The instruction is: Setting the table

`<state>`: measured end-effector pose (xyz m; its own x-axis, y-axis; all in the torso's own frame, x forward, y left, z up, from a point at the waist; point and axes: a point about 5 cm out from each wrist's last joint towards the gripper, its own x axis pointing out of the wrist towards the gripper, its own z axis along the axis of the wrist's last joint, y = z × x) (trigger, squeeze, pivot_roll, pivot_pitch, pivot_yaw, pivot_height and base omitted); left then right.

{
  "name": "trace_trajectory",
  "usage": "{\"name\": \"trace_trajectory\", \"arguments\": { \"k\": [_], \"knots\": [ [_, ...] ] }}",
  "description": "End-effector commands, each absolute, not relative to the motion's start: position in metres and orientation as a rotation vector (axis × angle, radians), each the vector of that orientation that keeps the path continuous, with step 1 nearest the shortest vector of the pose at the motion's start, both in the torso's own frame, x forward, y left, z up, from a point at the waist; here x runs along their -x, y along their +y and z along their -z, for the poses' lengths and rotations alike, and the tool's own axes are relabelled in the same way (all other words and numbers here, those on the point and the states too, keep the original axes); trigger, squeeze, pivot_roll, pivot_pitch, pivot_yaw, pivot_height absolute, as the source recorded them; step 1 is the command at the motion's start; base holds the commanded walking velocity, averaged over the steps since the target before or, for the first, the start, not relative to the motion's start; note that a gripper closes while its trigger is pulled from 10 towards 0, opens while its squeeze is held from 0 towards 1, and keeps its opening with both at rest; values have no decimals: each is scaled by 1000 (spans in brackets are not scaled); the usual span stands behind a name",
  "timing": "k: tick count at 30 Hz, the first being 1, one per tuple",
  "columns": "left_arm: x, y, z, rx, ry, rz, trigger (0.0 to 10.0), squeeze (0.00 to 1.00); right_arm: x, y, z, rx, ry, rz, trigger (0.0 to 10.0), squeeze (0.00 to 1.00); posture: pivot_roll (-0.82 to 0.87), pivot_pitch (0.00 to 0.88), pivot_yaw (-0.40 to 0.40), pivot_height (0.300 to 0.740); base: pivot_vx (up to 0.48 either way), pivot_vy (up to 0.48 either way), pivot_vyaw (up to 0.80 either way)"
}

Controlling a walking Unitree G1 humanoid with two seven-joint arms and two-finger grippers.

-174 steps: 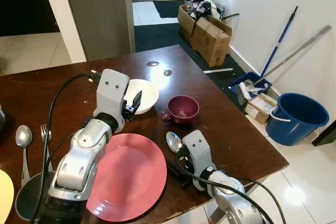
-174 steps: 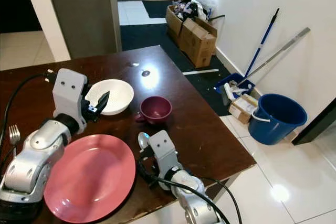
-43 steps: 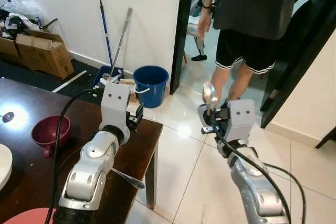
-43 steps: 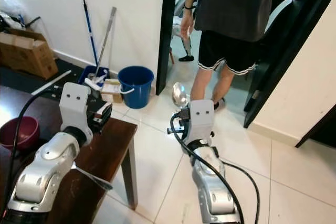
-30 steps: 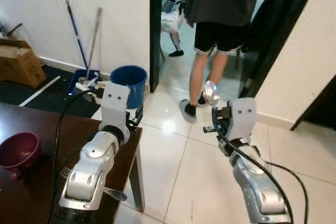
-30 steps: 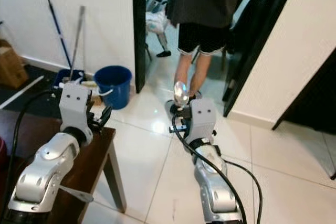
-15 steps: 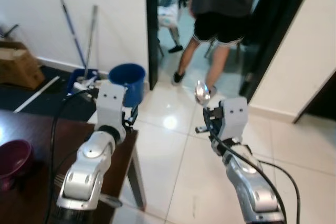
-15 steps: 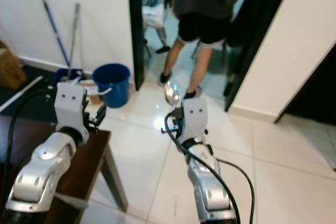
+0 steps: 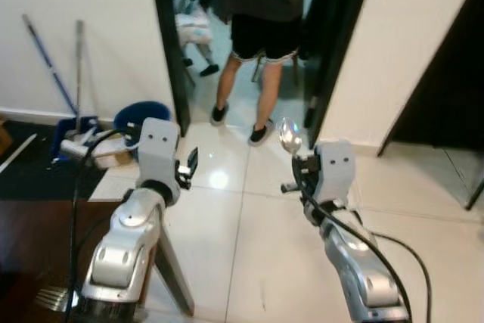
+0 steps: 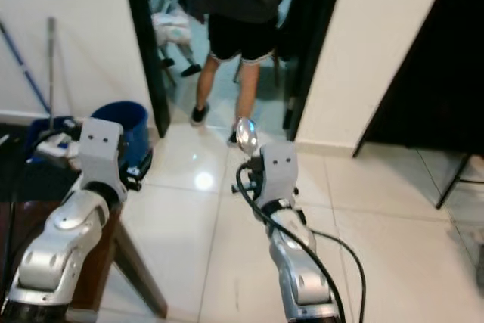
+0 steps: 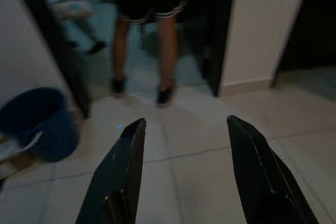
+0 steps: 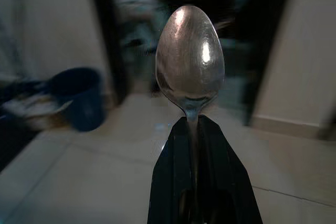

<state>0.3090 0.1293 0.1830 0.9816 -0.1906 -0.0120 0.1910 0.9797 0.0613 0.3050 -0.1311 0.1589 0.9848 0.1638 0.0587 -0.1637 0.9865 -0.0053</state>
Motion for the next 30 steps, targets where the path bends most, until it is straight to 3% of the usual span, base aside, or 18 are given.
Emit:
{"name": "trace_trajectory", "arguments": {
  "k": [1, 8, 15, 30],
  "knots": [
    [-309, 132, -177, -74, 31, 185, 10000, 0, -303, -130, -157, -3, -54, -166, 10000, 0, -7, 0, 77, 740, 0, 0, 0],
    [-308, 131, -177, -73, 32, 188, 10000, 0, -303, -131, -156, -2, -53, -165, 10000, 0, -8, 0, 75, 740, 0, 0, 0],
    [-308, 130, -176, -71, 33, 187, 10000, 0, -303, -130, -156, -1, -53, -169, 10000, 0, -8, 0, 72, 740, 0, 0, -800],
    [-308, 129, -176, -67, 34, 188, 10000, 0, -303, -131, -156, 2, -53, -169, 10000, 0, -10, 0, 70, 740, 0, 0, -107]
  ]
}}
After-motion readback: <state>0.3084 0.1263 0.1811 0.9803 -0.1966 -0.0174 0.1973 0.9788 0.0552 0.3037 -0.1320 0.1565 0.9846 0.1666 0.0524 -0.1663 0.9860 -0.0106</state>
